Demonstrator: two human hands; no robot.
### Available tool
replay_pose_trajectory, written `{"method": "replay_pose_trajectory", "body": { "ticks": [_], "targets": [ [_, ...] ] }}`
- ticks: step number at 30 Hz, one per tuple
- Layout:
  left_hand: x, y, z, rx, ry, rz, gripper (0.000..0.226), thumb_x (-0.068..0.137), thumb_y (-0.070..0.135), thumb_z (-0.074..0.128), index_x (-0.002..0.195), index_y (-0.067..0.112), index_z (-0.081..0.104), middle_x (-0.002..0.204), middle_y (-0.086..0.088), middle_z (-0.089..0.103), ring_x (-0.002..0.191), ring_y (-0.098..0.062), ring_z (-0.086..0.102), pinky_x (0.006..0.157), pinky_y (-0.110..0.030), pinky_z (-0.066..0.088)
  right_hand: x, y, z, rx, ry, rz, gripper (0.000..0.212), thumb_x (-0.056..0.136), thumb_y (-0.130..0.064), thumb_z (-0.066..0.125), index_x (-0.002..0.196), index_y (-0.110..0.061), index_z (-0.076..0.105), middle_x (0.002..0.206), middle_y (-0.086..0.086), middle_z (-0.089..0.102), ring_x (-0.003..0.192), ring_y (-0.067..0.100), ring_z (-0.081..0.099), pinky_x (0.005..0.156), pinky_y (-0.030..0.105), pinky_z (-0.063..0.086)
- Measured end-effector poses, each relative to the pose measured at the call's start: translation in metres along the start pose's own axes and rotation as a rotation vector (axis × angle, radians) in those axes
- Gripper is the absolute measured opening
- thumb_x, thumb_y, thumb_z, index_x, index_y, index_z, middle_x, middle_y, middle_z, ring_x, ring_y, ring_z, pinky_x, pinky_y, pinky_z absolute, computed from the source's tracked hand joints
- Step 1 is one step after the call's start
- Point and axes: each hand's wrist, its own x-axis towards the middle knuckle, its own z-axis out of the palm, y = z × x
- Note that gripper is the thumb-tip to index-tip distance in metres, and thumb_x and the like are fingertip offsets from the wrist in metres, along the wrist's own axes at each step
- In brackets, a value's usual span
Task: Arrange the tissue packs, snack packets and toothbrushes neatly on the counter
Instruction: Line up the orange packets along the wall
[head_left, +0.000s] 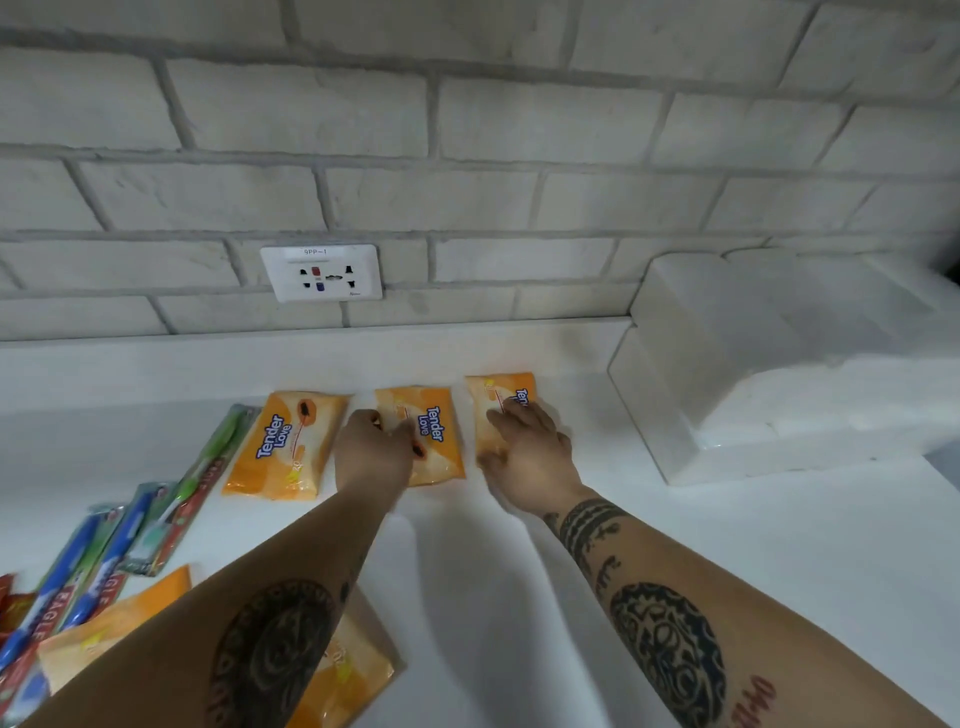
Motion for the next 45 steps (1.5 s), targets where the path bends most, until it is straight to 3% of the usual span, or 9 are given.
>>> {"method": "replay_pose_trajectory", "body": {
  "ticks": [2,3,6,10,20,25,34,41,45],
  "targets": [
    [0.003,-0.001,0.005,0.094,-0.017,0.049,0.057,0.093,0.042,0.067,0.136,0.007,0.058,0.130,-0.012,0.064,0.119,-0.034,0.061,0.084,-0.036,0.051,-0.001,0.003,0.005,-0.033,0.029,-0.018,0.057,0.098,-0.040,0.056,0.152,-0.027,0.041,0.168,-0.004,0.021,0.156,0.022,0.010,0.120,0.047,0.023],
    [0.002,-0.002,0.005,0.162,-0.031,0.085,0.063,0.094,0.044,0.065,0.146,0.010,0.050,0.143,-0.014,0.055,0.132,-0.036,0.051,0.100,-0.043,0.047,-0.002,0.003,0.007,-0.032,0.047,-0.023,0.056,0.098,-0.040,0.055,0.151,-0.027,0.042,0.168,-0.003,0.021,0.156,0.022,0.010,0.120,0.048,0.023],
    [-0.008,-0.007,0.000,0.366,-0.062,0.291,0.058,0.098,0.049,0.051,0.150,0.026,0.048,0.161,-0.006,0.036,0.147,-0.033,0.032,0.116,-0.049,0.031,-0.001,0.005,0.010,-0.018,0.054,-0.033,0.056,0.098,-0.039,0.056,0.151,-0.027,0.041,0.168,-0.004,0.020,0.157,0.023,0.009,0.120,0.049,0.024],
    [-0.011,-0.013,0.002,0.593,-0.209,0.445,0.047,0.102,0.049,0.043,0.148,0.041,0.047,0.167,0.009,0.029,0.147,-0.028,0.033,0.110,-0.052,0.031,0.000,0.006,0.011,-0.009,0.047,-0.032,0.057,0.098,-0.038,0.058,0.151,-0.027,0.040,0.168,-0.005,0.020,0.157,0.025,0.005,0.121,0.049,0.023],
    [0.003,-0.002,0.013,0.655,-0.248,0.463,0.049,0.107,0.045,0.035,0.155,0.041,0.037,0.171,0.007,0.020,0.153,-0.023,0.026,0.112,-0.050,0.026,0.006,0.004,0.012,-0.046,0.058,-0.064,0.055,0.094,-0.034,0.059,0.146,-0.023,0.045,0.162,0.000,0.031,0.154,0.029,0.015,0.121,0.049,0.030],
    [0.009,-0.003,0.012,0.664,-0.267,0.482,0.051,0.106,0.049,0.038,0.156,0.043,0.034,0.172,0.009,0.018,0.155,-0.021,0.024,0.114,-0.049,0.024,0.006,0.001,0.009,-0.087,-0.002,-0.038,0.067,0.098,-0.033,0.054,0.158,-0.026,0.025,0.166,-0.002,0.019,0.155,0.030,0.007,0.121,0.052,0.028],
    [0.009,-0.002,0.009,0.657,-0.317,0.495,0.051,0.108,0.049,0.033,0.158,0.040,0.029,0.173,0.005,0.012,0.156,-0.021,0.024,0.119,-0.048,0.022,0.004,-0.008,0.002,-0.120,-0.038,-0.021,0.066,0.091,-0.026,0.054,0.153,-0.025,0.031,0.161,0.001,0.021,0.151,0.031,0.009,0.117,0.051,0.032],
    [0.009,-0.009,-0.005,0.490,-0.366,0.475,0.063,0.104,0.056,0.039,0.161,0.029,0.031,0.173,0.005,0.010,0.152,-0.026,0.034,0.119,-0.045,0.035,0.003,-0.011,0.001,-0.132,-0.081,0.000,0.071,0.093,-0.024,0.051,0.159,-0.022,0.023,0.167,0.002,0.013,0.155,0.032,-0.001,0.121,0.056,0.017],
    [0.011,-0.015,-0.026,0.437,-0.193,0.467,0.051,0.104,0.039,0.049,0.153,0.023,0.047,0.169,0.002,0.028,0.152,-0.026,0.033,0.120,-0.044,0.033,-0.006,-0.018,-0.002,-0.140,-0.018,-0.032,0.071,0.095,-0.021,0.049,0.160,-0.024,0.022,0.170,0.001,0.006,0.157,0.031,-0.006,0.124,0.056,0.011]
  ]
}}
